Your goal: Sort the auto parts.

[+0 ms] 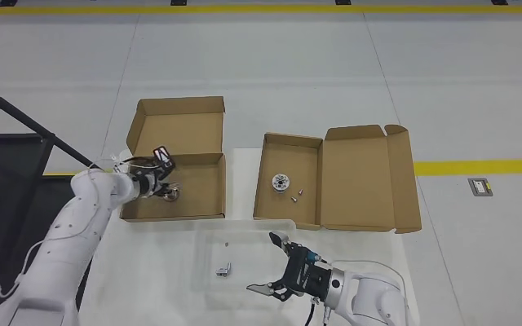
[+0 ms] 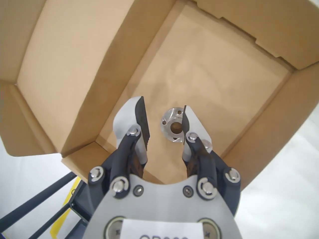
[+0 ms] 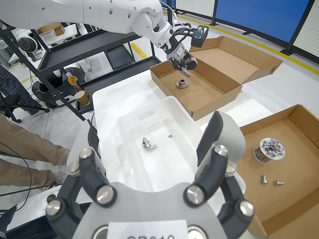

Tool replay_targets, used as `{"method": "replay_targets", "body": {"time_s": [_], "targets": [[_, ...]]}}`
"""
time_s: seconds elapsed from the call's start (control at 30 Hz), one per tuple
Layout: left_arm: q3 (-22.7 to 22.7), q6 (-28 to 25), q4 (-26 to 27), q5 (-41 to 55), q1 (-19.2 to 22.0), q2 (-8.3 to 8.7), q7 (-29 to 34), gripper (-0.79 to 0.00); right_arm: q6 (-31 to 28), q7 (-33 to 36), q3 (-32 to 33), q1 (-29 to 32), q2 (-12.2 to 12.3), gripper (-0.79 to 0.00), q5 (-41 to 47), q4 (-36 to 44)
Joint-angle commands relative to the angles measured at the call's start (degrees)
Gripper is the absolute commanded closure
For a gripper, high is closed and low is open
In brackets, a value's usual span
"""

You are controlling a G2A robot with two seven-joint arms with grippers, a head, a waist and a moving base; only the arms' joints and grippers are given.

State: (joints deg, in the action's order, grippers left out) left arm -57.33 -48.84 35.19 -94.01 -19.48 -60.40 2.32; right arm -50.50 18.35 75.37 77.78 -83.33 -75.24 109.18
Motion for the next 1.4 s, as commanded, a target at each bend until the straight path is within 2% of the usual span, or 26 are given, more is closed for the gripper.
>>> {"method": "replay_targets", "body": {"time_s": [0.0, 0.13, 0.33, 0.57, 0.77, 0.87, 0.9, 0.93, 1.0, 1.27, 1.37], "targets": [[-1.8, -3.1, 4.4, -0.6, -1.7, 1.48, -0.1, -0.351, 0.0, 0.0, 0.0, 0.0, 0.0, -0.785, 0.0, 0.0], [-6.1, -9.2, 13.9, -0.6, -6.5, 4.25, 0.4, -0.345, 0.0, 0.0, 0.0, 0.0, 0.0, -0.785, 0.0, 0.0], [-8.4, -9.2, 30.3, 5.2, -16.5, 8.77, -0.3, -0.336, 0.0, 0.0, 0.0, 0.0, 0.0, -0.785, 0.0, 0.0], [-6.4, -9.2, 47.7, 12.6, -24.7, 16.2, 1.4, -0.342, 0.0, 0.0, 0.0, 0.0, 0.0, -0.785, 0.0, 0.0], [0.2, -9.2, 59.6, 16.5, -27.1, 23.27, 2.6, -0.382, 0.0, 0.0, 0.0, 0.0, 0.0, -0.785, 0.0, 0.0], [4.9, -9.2, 63.9, 16.3, -25.9, 26.92, 2.0, -0.61, 0.0, 0.0, 0.0, 0.0, 0.0, -0.785, 0.0, 0.0], [6.5, -9.2, 65.0, 16.1, -25.2, 28.05, 1.8, -0.76, 0.0, 0.0, 0.0, 0.0, 0.0, -0.785, 0.0, 0.0], [7.8, -9.2, 65.7, 16.4, -24.4, 29.09, 1.5, -0.785, 0.0, 0.0, 0.0, 0.0, 0.0, -0.785, 0.0, 0.0], [9.7, -9.2, 65.4, 17.4, -22.3, 30.83, 1.6, -0.785, 0.0, 0.0, 0.0, 0.0, 0.0, -0.785, 0.0, 0.0], [9.7, -9.2, 65.4, 17.4, -22.3, 30.83, 1.6, -0.785, 0.0, 0.0, 0.0, 0.0, 0.0, -0.785, 0.0, 0.0], [10.2, -6.8, 66.0, 17.0, -23.4, 30.58, 2.6, -0.785, 0.0, 0.0, 0.0, 0.0, 0.0, -0.785, 0.0, 0.0]]}}
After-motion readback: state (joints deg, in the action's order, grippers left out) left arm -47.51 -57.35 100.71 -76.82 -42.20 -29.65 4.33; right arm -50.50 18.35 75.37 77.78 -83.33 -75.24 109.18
